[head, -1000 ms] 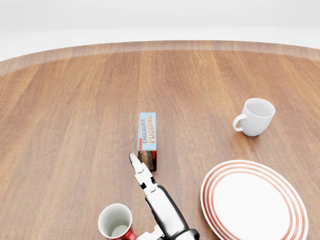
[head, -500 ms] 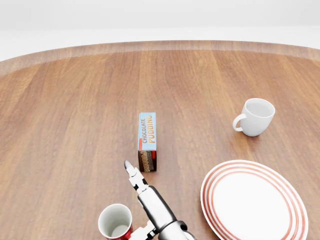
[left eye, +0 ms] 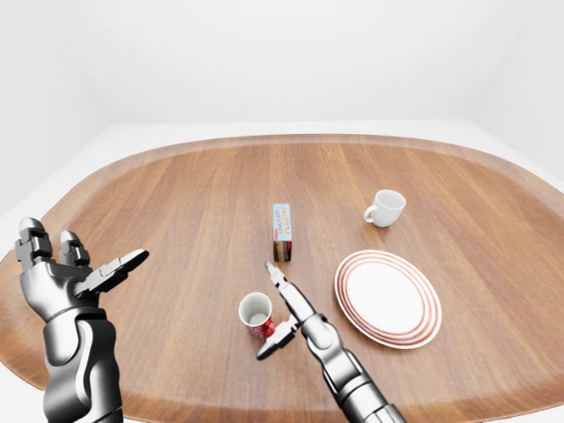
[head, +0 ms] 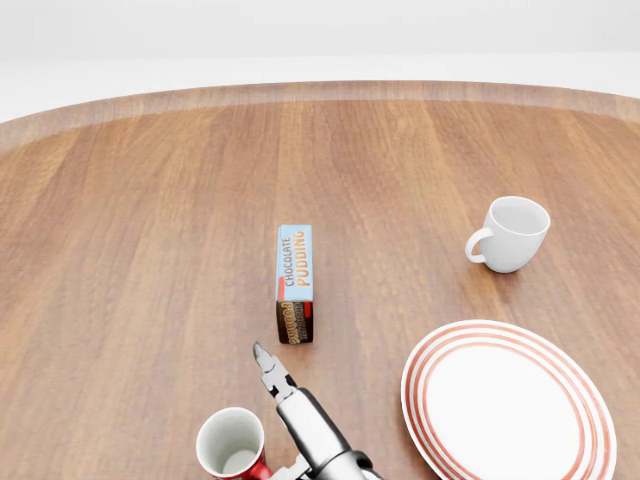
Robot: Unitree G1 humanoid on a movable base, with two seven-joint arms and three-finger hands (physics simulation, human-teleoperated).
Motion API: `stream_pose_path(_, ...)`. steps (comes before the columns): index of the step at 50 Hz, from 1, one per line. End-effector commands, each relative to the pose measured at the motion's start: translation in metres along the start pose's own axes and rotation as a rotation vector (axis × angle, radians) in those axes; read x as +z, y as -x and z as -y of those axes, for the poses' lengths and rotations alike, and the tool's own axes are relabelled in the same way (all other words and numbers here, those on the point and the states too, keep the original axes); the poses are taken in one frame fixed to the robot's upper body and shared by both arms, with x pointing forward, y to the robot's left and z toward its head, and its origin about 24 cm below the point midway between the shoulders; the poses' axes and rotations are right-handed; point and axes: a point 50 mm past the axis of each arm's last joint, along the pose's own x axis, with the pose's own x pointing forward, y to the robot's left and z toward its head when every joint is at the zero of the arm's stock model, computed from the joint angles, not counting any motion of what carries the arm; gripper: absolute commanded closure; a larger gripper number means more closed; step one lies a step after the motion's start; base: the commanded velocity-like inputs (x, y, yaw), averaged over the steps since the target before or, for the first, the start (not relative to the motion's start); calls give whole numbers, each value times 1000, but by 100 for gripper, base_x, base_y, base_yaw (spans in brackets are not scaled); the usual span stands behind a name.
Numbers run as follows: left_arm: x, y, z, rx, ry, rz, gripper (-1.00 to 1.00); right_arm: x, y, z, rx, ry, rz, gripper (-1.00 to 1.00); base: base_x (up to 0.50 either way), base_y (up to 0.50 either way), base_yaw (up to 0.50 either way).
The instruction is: Pick up the red mug and put it on the plate
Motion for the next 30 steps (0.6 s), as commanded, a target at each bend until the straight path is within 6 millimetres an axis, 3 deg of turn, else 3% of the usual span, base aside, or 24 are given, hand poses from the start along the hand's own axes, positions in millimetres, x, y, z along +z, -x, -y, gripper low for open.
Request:
stream_pose_path(1, 0, 0, 0, 0, 0, -1, -100, -8, -2, -3, 12, 10, -41, -100, 0, 0, 0)
stream_pose_path(17, -2, 0, 0, -1, -3, -8, -100, -27, -8, -7, 22, 23, -135, -100, 0, 0, 0)
stream_pose_path(30, -2, 0, 1, -3, -3, -8, -100, -27, -17, -4, 27, 22, -170, -100, 0, 0, 0)
